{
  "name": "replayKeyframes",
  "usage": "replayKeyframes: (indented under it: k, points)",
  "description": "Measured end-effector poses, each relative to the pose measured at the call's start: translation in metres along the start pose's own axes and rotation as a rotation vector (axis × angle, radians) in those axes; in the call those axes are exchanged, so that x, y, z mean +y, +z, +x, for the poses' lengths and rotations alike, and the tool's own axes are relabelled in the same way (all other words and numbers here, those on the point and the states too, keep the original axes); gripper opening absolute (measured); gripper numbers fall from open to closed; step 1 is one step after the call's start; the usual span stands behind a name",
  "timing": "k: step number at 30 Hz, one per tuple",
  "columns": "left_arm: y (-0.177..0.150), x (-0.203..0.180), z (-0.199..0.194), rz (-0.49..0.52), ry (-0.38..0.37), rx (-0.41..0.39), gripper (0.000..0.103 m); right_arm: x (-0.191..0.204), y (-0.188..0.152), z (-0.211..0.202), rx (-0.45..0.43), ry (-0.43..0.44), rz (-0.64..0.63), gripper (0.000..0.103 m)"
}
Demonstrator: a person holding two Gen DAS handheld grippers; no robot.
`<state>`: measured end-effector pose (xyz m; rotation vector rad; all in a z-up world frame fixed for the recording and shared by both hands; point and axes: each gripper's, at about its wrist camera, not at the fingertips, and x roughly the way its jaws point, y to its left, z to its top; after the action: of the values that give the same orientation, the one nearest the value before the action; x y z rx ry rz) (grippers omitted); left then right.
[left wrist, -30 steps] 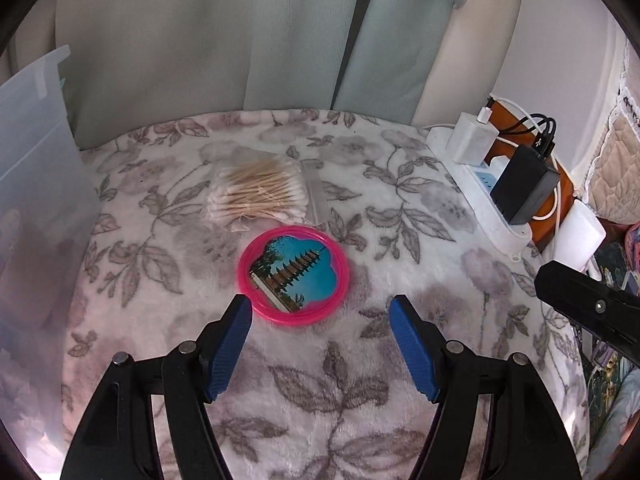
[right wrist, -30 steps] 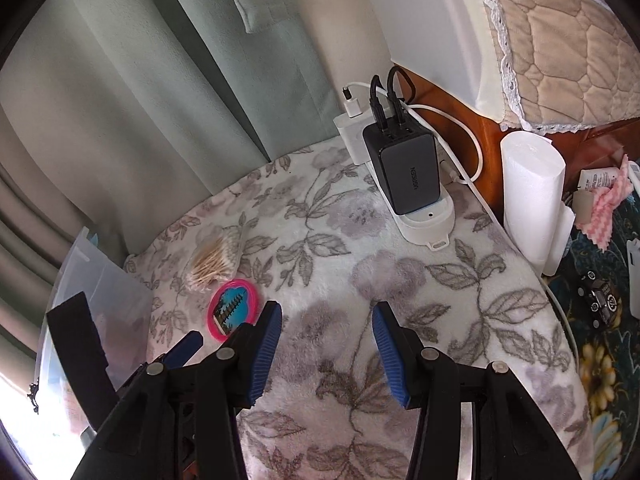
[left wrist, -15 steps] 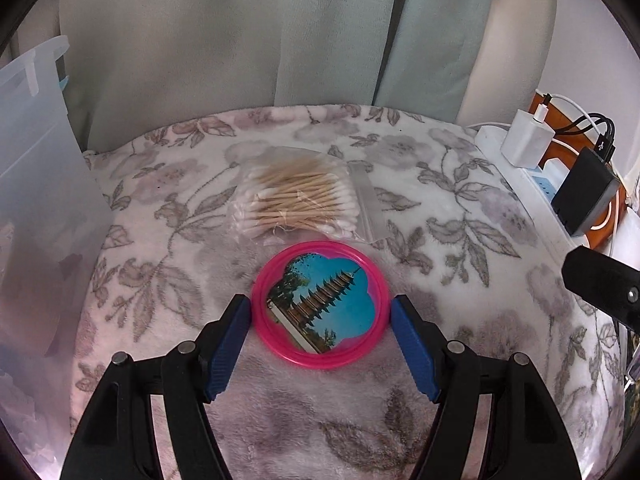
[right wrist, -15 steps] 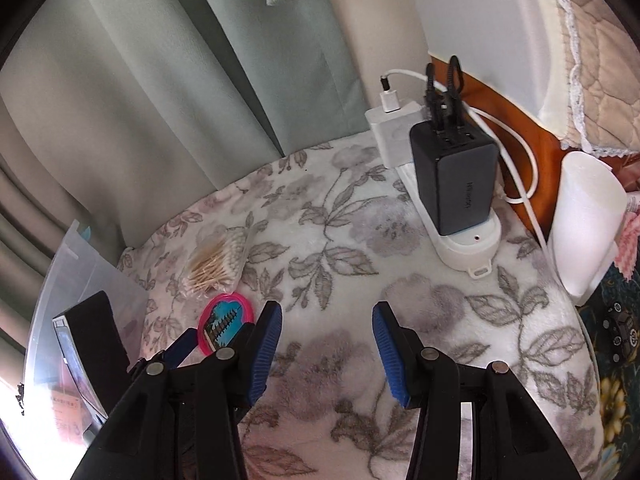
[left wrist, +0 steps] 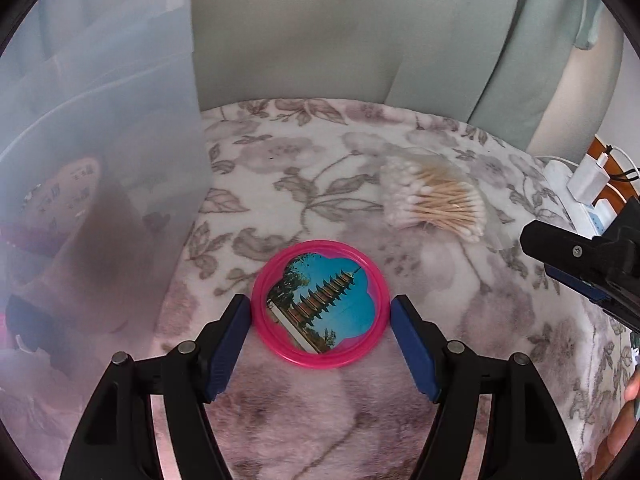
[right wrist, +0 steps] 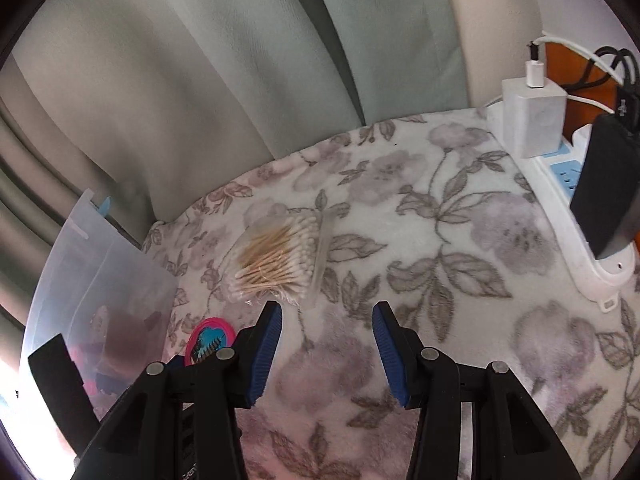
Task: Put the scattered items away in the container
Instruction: 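Grasp the pink pagoda mirror with the left tool while the right tool grasps the cotton swab bag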
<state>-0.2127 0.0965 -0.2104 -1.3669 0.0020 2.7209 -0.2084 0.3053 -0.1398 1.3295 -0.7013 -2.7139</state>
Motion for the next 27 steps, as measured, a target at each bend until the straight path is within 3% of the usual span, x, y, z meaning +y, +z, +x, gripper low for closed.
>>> replayKeyframes:
  k: [4,7,13,27]
  points:
    - [-0.001,0.009,-0.001,-0.022,0.023,-0.004,0.073,0.010,0.007,0.019,0.018,0.003,-0.020,0.054]
    - [-0.001,0.010,0.000,-0.025,0.024,-0.008,0.073,0.018,0.012,0.030,0.022,0.008,-0.039,0.074]
    - [-0.001,0.010,0.000,-0.021,0.016,-0.015,0.073,0.033,0.020,0.043,0.012,0.016,-0.080,0.096]
    - [0.000,0.009,-0.001,-0.023,0.005,-0.022,0.073,0.058,0.029,0.076,0.066,-0.092,-0.215,0.099]
